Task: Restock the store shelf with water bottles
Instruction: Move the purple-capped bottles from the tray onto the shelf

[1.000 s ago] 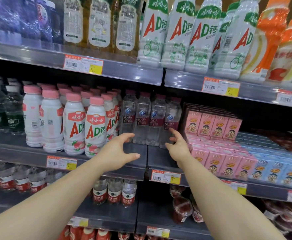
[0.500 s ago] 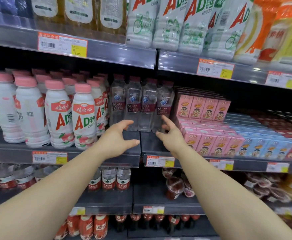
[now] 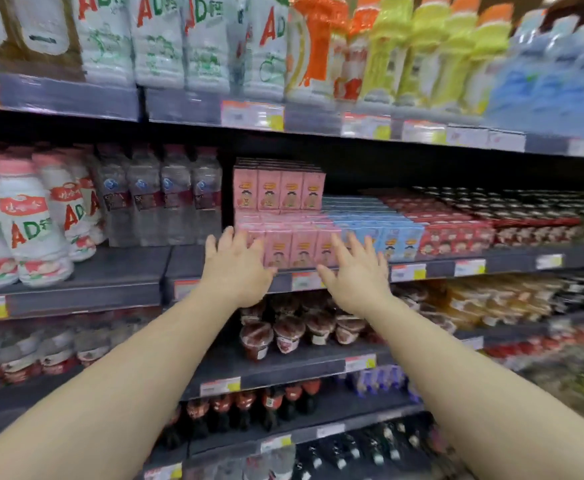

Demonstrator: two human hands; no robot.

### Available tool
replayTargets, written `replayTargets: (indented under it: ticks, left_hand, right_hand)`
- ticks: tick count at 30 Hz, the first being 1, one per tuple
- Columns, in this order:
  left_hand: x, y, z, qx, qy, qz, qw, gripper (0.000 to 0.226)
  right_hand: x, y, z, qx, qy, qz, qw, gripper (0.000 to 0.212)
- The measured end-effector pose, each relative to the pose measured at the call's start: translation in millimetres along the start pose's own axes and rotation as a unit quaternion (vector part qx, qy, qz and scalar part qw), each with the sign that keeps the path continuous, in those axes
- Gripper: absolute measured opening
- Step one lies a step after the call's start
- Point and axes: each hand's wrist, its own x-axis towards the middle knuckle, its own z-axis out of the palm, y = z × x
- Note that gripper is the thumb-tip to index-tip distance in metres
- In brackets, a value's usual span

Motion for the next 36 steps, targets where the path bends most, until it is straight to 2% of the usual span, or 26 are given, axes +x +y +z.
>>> replayTargets:
  ticks: [3, 7, 15, 20, 29, 36]
  left_hand:
    - [-11.2, 116.5, 19.1, -0.012, -0.033, 0.067, 0.997, 0.07]
    - [-18.6, 266.0, 34.5, -0.029, -0.073, 0.16, 0.984, 0.069]
    - [-24.9, 492.3, 60.4, -0.058, -0.091, 0.317, 0.942, 0.07]
    - [-5.9, 590.1, 101.4, -0.057, -0.078, 0.378, 0.921, 0.073]
    - [97.9, 759.2, 160.5, -0.095, -0.09, 0.443, 0.887, 0.072]
    - [152.2, 820.1, 224.4, -0.116, -0.108, 0.444, 0.882, 0.072]
  right_hand:
    - [-42.5, 109.5, -24.7, -0.055, -0.051, 0.069, 0.995, 0.069]
    - [-99.5, 236.9, -68.3, -0.084, -0.066, 0.163, 0.981, 0.068]
    - [-188.5, 420.7, -113.2, -0.09, -0.012, 0.327, 0.941, 0.067]
    - [-198.6, 504.4, -109.1, -0.078, -0.008, 0.396, 0.915, 0.067]
    - [-138.3, 668.0, -95.2, -0.073, 0.028, 0.462, 0.883, 0.067]
    - [-93.9, 778.4, -56.5, -0.057, 0.016, 0.466, 0.883, 0.07]
